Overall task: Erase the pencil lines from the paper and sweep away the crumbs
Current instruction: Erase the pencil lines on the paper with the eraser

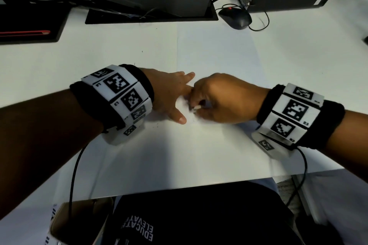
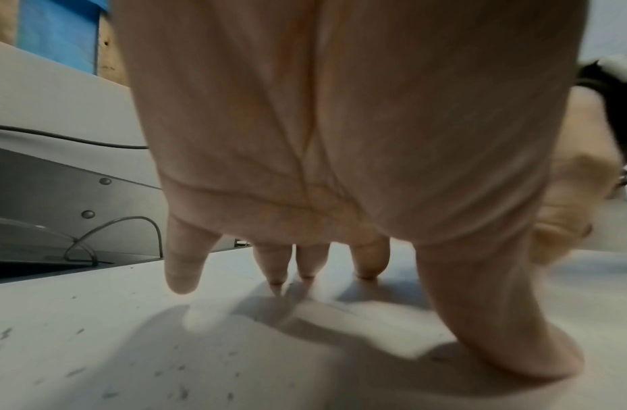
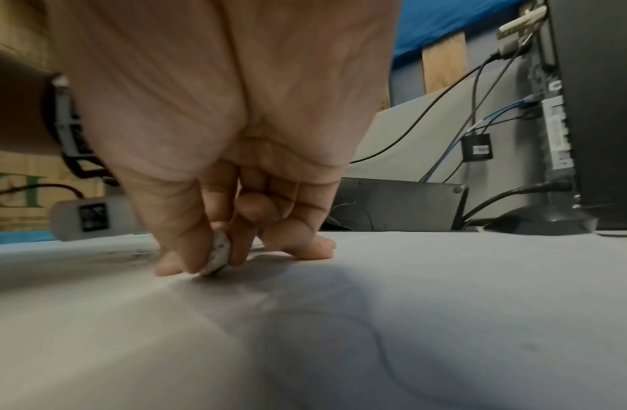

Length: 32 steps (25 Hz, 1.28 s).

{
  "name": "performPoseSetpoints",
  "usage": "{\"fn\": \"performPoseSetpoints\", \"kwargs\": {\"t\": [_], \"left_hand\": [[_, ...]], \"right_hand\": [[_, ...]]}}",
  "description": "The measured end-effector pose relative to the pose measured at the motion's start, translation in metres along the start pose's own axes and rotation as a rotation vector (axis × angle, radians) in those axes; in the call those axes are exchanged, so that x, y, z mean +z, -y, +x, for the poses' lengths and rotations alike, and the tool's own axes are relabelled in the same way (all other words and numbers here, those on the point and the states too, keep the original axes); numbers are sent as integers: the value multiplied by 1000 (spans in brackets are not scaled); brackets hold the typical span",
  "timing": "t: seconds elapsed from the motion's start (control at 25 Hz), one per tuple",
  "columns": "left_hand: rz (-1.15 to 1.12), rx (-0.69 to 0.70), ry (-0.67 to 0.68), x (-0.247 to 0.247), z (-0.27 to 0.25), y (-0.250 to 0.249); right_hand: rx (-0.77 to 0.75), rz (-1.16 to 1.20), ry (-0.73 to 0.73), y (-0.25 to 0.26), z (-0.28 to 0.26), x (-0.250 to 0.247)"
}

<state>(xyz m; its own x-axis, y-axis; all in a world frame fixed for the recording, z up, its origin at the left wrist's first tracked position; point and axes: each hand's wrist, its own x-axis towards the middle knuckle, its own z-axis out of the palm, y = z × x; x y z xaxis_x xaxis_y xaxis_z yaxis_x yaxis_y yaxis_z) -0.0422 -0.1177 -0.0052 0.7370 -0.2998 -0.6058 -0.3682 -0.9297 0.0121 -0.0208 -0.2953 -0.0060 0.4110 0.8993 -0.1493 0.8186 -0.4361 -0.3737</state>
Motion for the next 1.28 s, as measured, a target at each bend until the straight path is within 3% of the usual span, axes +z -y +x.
{"fn": "performPoseSetpoints", "kwargs": {"t": [0.08, 0.24, 0.36, 0.52, 0.64, 0.76, 1.16, 1.28], "left_hand": [[0, -3, 6, -2, 0, -3], [-25, -25, 20, -6, 0, -5], [-26, -22, 33, -7, -1, -6], [-17, -41, 38, -8, -1, -7], [-18, -23, 46, -8, -1, -6], [-8, -36, 44, -9, -1, -6], [-28, -6, 45, -11, -4, -9], [-17, -29, 38, -11, -5, -9]], "right_hand": [[-19, 31, 64, 4, 0, 0], [16, 24, 5, 1, 2, -3], [-19, 80, 72, 3, -3, -1], [45, 60, 14, -3, -5, -3], [4, 94, 80, 0, -7, -1], [47, 38, 16, -3, -7, -3], [-34, 21, 51, 7, -8, 3], [19, 2, 11, 3, -8, 0]]}}
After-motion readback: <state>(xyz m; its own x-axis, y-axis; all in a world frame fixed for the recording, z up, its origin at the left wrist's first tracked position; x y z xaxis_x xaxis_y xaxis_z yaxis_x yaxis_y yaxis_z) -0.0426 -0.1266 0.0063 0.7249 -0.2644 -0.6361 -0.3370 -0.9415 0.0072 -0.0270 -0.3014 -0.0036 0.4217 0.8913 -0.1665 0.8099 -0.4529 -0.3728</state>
